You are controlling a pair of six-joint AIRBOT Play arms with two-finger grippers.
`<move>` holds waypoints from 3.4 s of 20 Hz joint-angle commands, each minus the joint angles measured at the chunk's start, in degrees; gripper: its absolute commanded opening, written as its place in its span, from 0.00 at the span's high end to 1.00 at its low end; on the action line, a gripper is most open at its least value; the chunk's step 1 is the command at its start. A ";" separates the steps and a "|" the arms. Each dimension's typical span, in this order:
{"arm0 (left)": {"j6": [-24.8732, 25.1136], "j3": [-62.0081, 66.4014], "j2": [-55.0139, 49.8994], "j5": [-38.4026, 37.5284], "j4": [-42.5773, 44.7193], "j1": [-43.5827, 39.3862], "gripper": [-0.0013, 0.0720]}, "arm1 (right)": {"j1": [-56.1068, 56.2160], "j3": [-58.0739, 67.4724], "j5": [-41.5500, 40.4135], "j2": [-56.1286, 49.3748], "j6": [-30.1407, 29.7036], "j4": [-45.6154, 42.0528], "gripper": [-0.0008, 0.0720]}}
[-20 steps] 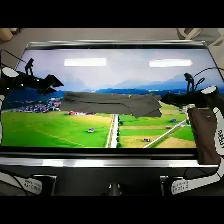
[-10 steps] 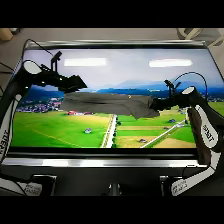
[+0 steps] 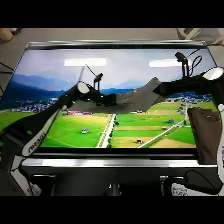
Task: Fold the shirts.
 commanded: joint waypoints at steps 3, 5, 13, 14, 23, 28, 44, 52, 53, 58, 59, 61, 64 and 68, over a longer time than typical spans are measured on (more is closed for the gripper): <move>0.17 0.09 -5.57 11.34 -15.17 -9.60 0.94 | 0.02 0.17 7.10 12.61 2.58 -0.74 0.96; 2.56 1.11 -6.88 15.19 -20.35 -12.87 0.94 | 0.02 0.17 7.19 14.40 2.67 -0.70 0.96; -2.08 3.21 4.57 -2.36 16.70 0.39 0.95 | 0.98 0.17 -0.59 8.37 3.08 -0.79 0.96; -3.89 3.21 8.63 -4.87 24.22 3.93 0.95 | 2.62 0.17 -2.19 6.32 3.06 -0.20 0.96; -4.92 3.19 37.07 -11.26 34.40 24.02 0.95 | 28.26 0.31 -24.09 -14.29 2.36 15.80 0.96; -1.79 3.19 40.04 -13.49 34.49 21.35 0.94 | 31.19 1.79 -24.44 -21.09 -3.26 25.49 0.03; -1.03 -0.85 39.91 -14.64 37.77 18.56 0.94 | 9.53 -10.71 -8.98 -18.82 9.94 4.15 0.09; -1.03 -0.87 39.89 -13.40 37.83 15.82 0.94 | 4.74 -2.91 -7.63 -19.04 -3.13 19.30 0.96; -1.03 -0.87 39.89 -13.14 37.83 15.91 0.94 | 1.73 -0.35 -4.57 -18.05 -3.17 18.47 0.96; -1.01 -0.87 39.80 -11.91 37.81 15.91 0.94 | -17.18 8.07 6.99 -9.84 3.37 7.34 0.96; -1.03 -0.87 39.71 -11.87 37.83 15.91 0.94 | -20.81 8.07 8.41 -8.04 3.52 6.58 0.96; -1.03 -0.87 39.58 -11.56 37.83 15.91 0.94 | -27.74 8.09 11.47 -4.90 3.58 4.74 0.96; -0.98 -0.87 39.32 -9.44 37.83 15.91 0.94 | -36.85 8.09 14.47 -1.73 3.76 4.17 0.96; -0.96 -0.87 39.26 -7.52 37.83 15.91 0.94 | -46.51 8.09 13.14 0.07 5.20 4.28 0.96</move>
